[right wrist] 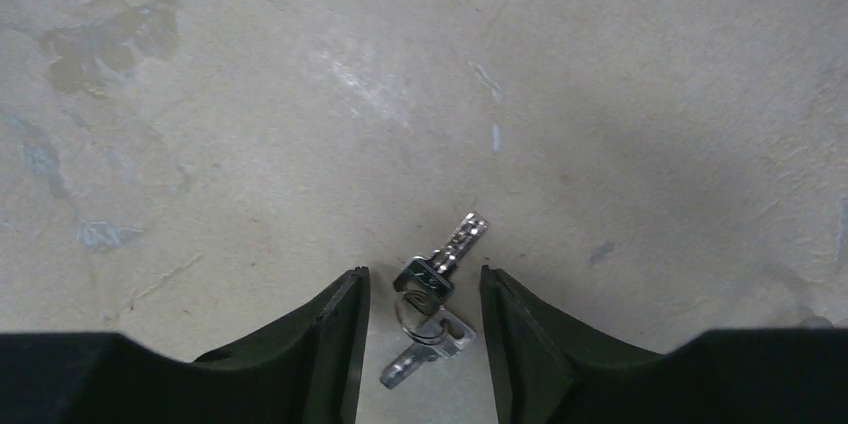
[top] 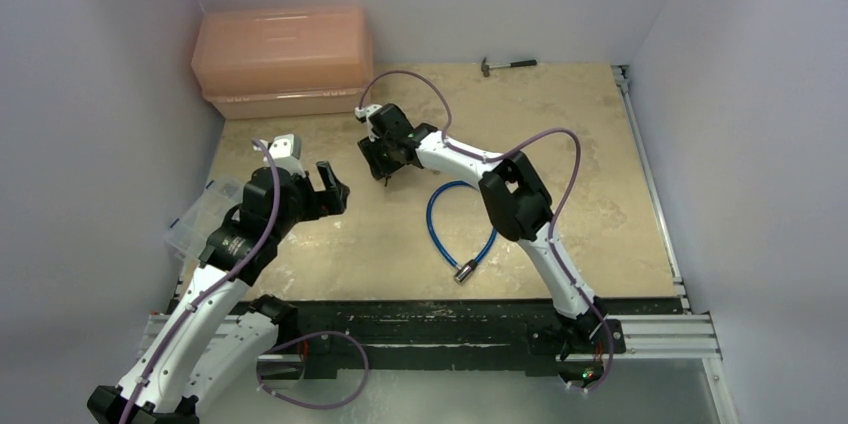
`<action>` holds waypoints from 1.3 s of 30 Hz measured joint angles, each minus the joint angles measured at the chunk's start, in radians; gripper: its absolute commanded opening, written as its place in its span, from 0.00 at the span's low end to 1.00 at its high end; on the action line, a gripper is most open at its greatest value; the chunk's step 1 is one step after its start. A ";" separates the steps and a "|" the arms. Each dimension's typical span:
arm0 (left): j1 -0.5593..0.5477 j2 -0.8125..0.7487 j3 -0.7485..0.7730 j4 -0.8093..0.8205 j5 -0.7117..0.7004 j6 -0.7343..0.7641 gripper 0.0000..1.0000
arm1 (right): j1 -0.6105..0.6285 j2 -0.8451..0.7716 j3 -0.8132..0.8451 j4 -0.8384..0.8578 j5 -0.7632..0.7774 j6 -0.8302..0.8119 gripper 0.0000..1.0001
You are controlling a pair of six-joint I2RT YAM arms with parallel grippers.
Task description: Unlock with the key
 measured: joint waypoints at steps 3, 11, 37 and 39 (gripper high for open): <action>0.000 0.000 0.000 0.000 0.002 0.006 0.94 | -0.018 -0.011 -0.026 0.026 -0.022 0.013 0.44; 0.010 -0.022 0.000 0.001 0.003 0.011 0.94 | -0.035 -0.038 -0.098 0.101 -0.056 0.028 0.37; 0.034 -0.029 0.000 0.015 0.010 0.014 0.93 | -0.016 -0.124 -0.256 0.176 0.012 0.010 0.38; 0.034 -0.029 0.000 0.015 0.010 0.017 0.93 | -0.014 -0.117 -0.238 0.161 0.013 0.007 0.32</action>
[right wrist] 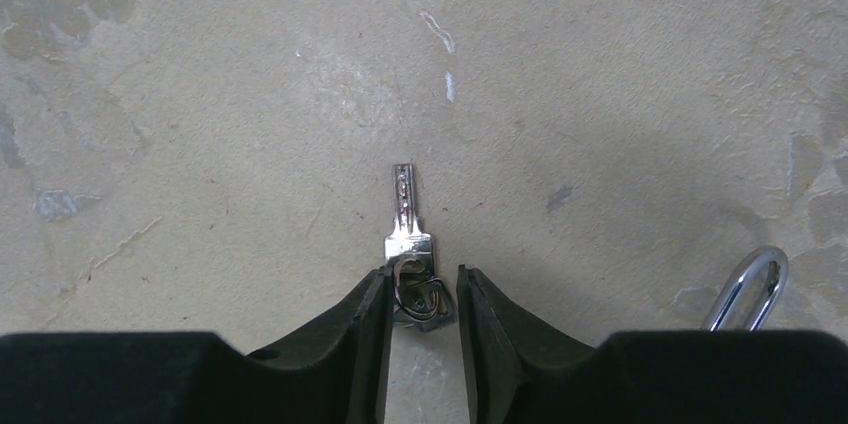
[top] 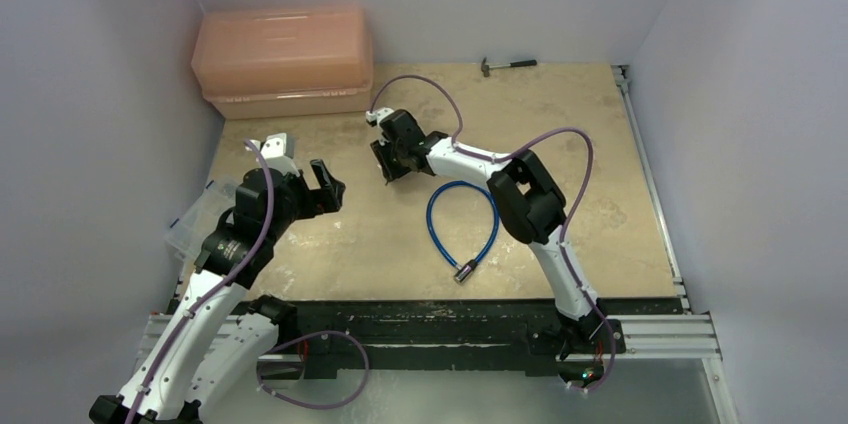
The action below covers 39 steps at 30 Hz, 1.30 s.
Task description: Unlock with the key
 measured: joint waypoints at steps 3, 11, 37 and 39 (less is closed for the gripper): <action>0.002 0.000 0.000 0.000 0.000 0.000 0.93 | 0.002 0.016 0.029 -0.017 0.007 -0.005 0.13; 0.005 0.002 0.000 0.000 0.003 0.001 0.93 | 0.006 0.030 0.052 -0.018 0.014 -0.010 0.00; 0.006 -0.011 -0.068 0.104 0.109 -0.099 0.90 | 0.020 -0.572 -0.563 0.092 -0.133 0.114 0.00; 0.005 0.000 -0.113 0.154 0.156 -0.167 0.88 | 0.020 -0.632 -0.601 0.104 -0.139 0.129 0.00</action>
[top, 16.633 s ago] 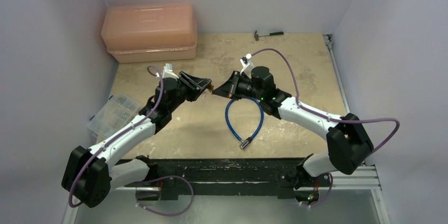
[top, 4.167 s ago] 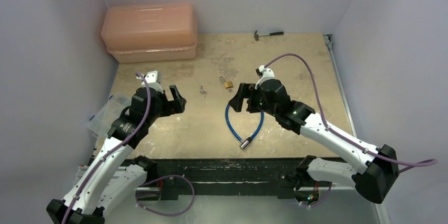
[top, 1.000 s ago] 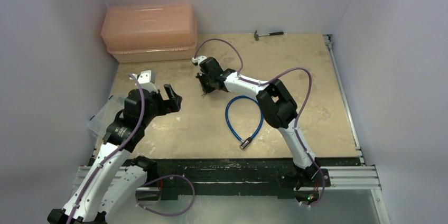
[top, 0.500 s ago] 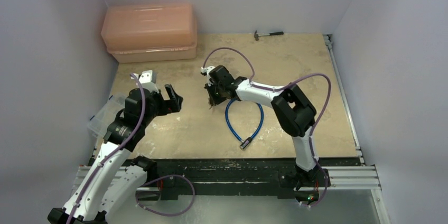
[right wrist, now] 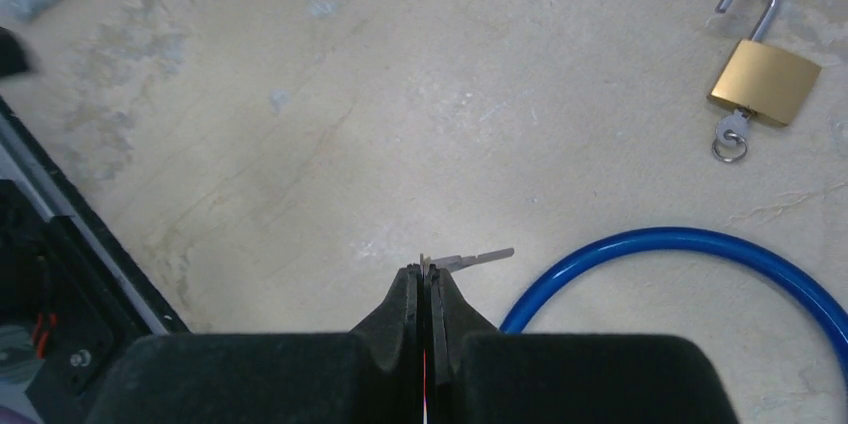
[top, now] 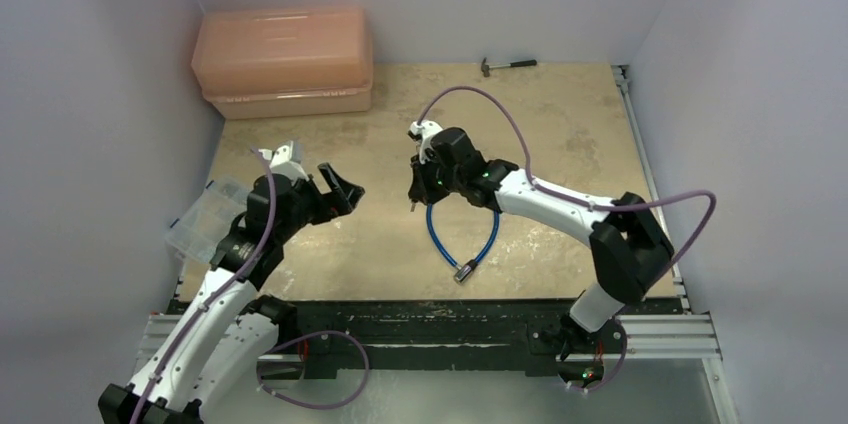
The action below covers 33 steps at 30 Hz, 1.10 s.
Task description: Unlock with the key
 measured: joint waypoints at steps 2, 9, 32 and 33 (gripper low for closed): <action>0.000 0.019 -0.041 0.045 0.039 -0.069 0.87 | 0.001 -0.051 -0.029 0.010 -0.007 0.013 0.00; 0.000 0.109 -0.169 0.244 0.143 -0.436 0.82 | 0.002 -0.248 -0.143 0.071 -0.076 0.080 0.00; -0.063 0.064 -0.309 0.638 0.172 -1.219 0.55 | 0.011 -0.365 -0.264 0.587 -0.422 0.370 0.00; -0.067 0.065 -0.306 0.638 0.170 -1.224 0.52 | 0.012 -0.360 -0.264 0.595 -0.424 0.376 0.00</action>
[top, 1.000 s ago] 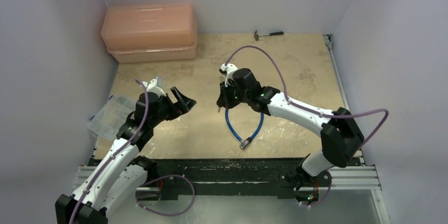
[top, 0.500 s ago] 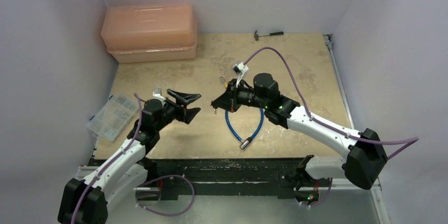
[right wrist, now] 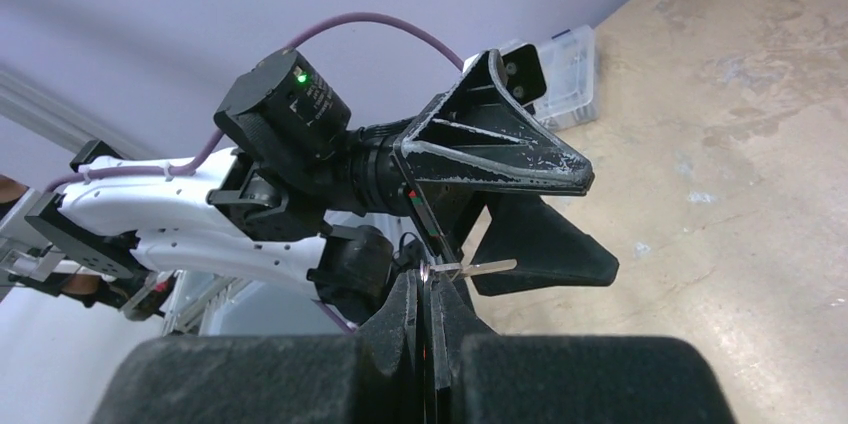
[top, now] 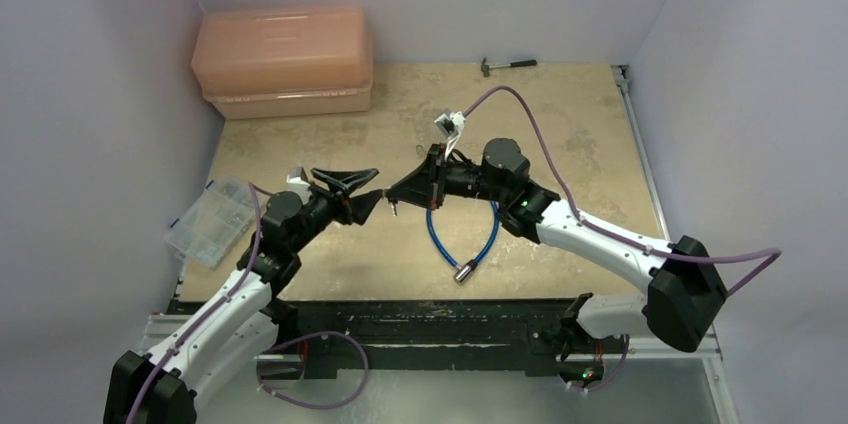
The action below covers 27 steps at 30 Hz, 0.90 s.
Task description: Unlock with the key
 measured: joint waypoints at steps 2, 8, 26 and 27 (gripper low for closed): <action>-0.006 0.003 0.010 0.002 -0.003 -0.009 0.50 | 0.002 0.012 0.000 0.014 -0.003 0.009 0.00; -0.027 0.012 0.070 0.002 -0.001 -0.017 0.45 | 0.007 0.055 0.000 0.040 -0.017 0.032 0.00; -0.040 -0.029 0.100 -0.061 -0.015 -0.022 0.50 | 0.009 0.069 0.021 0.068 -0.023 0.050 0.00; -0.040 -0.029 0.099 -0.061 -0.016 -0.022 0.50 | 0.009 0.069 0.025 0.069 -0.023 0.051 0.00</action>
